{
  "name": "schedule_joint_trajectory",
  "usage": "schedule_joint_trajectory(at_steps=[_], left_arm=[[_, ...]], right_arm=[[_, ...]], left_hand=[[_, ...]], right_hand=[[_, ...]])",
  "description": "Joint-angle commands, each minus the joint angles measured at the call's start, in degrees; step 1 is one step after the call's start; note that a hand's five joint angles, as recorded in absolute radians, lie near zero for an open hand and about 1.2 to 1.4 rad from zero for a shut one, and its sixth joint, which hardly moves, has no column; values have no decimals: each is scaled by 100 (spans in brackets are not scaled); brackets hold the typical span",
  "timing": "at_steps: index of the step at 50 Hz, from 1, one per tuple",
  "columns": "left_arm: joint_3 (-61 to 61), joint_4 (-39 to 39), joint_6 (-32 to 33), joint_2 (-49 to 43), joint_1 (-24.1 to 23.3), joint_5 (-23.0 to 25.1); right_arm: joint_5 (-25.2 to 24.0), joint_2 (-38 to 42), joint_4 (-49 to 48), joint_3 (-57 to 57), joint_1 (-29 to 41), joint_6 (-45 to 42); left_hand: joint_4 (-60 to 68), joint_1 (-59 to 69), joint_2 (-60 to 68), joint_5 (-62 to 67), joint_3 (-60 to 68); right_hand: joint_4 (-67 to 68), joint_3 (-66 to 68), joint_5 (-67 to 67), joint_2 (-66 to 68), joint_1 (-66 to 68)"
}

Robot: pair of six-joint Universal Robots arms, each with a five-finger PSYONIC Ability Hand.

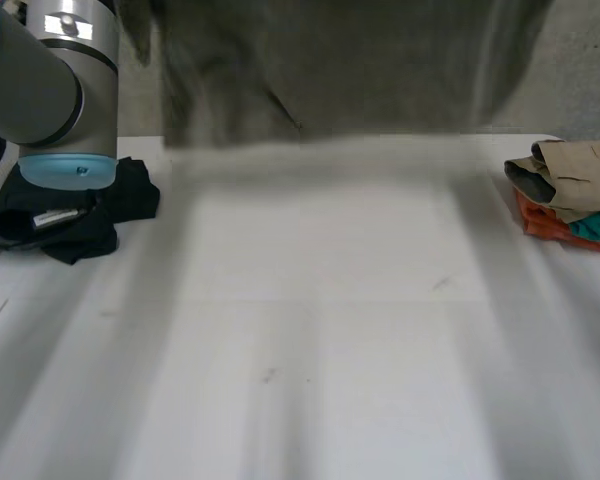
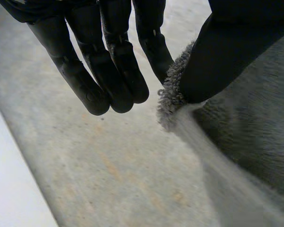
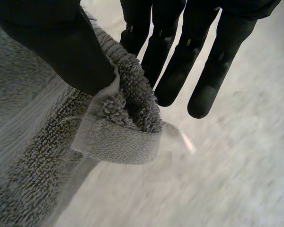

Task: Fold the laundry.

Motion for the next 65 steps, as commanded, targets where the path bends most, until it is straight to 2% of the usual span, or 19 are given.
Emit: schedule_joint_trajectory(at_steps=[1,5,11,16,20,21,25,29,39,45,50,56,65], left_arm=[[-1225,-257,20,277,193,-6],[-2271,-231,20,427,238,125],[-3739,-178,29,269,211,433],[-4188,-230,125,-328,150,416],[-4233,-537,424,-645,88,179],[-4250,-625,468,-602,71,57],[-4303,-670,346,-208,18,-15],[-4355,-731,65,154,9,82],[-4707,-1663,-550,497,677,310],[-4874,-1812,-832,506,1081,767],[-4848,-1865,-841,401,1327,1154],[-4637,-1883,-946,190,1266,1470],[-4136,-2085,-1280,-179,818,1207]], right_arm=[[-229,-277,-140,1194,106,-54],[-360,-207,510,1590,185,-89],[-615,329,1530,2223,238,-299],[-563,856,2032,2601,264,-835],[-493,989,2383,2891,203,-1266],[-493,945,2471,2996,159,-1345],[-493,656,2489,3286,36,-1189],[-528,348,2446,3612,-113,-863],[-598,277,2173,4051,-324,-651],[-624,277,2094,4087,-333,-651],[-624,259,2085,4078,-360,-643],[-624,251,2076,4096,-377,-669],[-598,242,2076,4122,-403,-678]], left_hand=[[1129,1422,1128,1396,1173],[1129,1422,1128,1396,1173],[1129,1422,1128,1396,1173],[1129,1422,1128,1396,1173],[1129,1422,1128,1396,1173],[848,1141,847,1115,891],[-2946,-2653,-2947,-2679,-2902],[-4167,-3874,-4168,-3900,-4123],[-3967,-3674,-3968,-3700,-3923],[-2942,-2648,-2942,-2674,-2898],[-2772,-2478,-2772,-2505,-2728],[-3343,-3049,-3343,-3076,-3299],[-3697,-3404,-3698,-3430,-3653]], right_hand=[[1143,1197,1222,1289,1760],[1143,1197,1222,1289,1760],[1143,1197,1222,1289,1760],[1143,1197,1222,1289,1760],[1143,1197,1222,1289,1760],[1143,1197,1222,1289,1760],[1143,1197,1222,1289,1760],[1143,1197,1222,1289,1760],[1143,1197,1222,1289,1760],[1143,1197,1222,1289,1760],[1143,1197,1222,1289,1760],[1143,1197,1222,1289,1760],[1143,1197,1222,1289,1760]])
